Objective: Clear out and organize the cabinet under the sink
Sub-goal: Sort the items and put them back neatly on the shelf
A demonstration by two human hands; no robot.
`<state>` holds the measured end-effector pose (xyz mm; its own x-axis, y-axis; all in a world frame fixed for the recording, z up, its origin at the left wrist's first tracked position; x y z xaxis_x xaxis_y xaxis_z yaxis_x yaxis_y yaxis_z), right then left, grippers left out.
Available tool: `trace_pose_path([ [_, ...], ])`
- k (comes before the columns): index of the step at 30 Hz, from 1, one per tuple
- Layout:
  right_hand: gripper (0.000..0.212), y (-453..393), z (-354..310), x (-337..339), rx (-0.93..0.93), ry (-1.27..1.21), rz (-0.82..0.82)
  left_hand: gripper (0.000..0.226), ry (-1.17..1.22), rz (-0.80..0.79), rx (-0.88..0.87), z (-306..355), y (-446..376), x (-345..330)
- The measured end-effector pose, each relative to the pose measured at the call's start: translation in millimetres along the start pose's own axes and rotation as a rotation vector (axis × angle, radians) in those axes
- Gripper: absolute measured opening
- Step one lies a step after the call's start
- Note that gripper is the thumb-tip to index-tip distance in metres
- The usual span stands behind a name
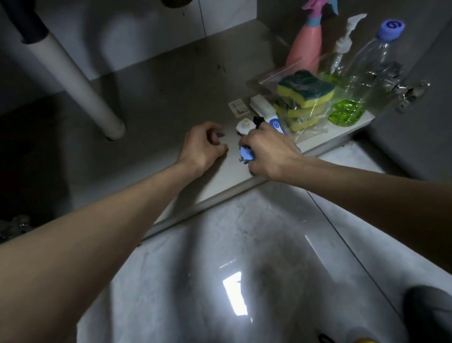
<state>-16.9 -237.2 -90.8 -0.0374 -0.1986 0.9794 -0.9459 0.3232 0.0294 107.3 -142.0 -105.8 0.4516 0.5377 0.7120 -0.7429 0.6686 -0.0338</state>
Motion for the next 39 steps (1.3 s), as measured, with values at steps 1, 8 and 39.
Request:
trace_pose_path([
  [1,0.023,1,-1,-2,0.005,0.026,0.003,0.036,-0.010,-0.010,-0.003,-3,1,6],
  [8,0.061,37,-28,27,0.096,-0.020,0.142,0.018,-0.036,0.013,0.026,17,35,44],
  [39,0.031,366,-211,-166,-0.054,-0.482,-0.576,0.031,-0.167,-0.227,1.011,-110,554,-22],
])
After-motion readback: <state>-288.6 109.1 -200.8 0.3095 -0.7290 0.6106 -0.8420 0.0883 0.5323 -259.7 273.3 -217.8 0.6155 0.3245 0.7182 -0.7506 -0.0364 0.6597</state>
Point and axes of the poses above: each hand's wrist, its own y-axis away from the middle knuckle, its own x-axis out of the back of the hand, z = x × y, the point moved 8 cm from there along -y, towards the middle knuckle
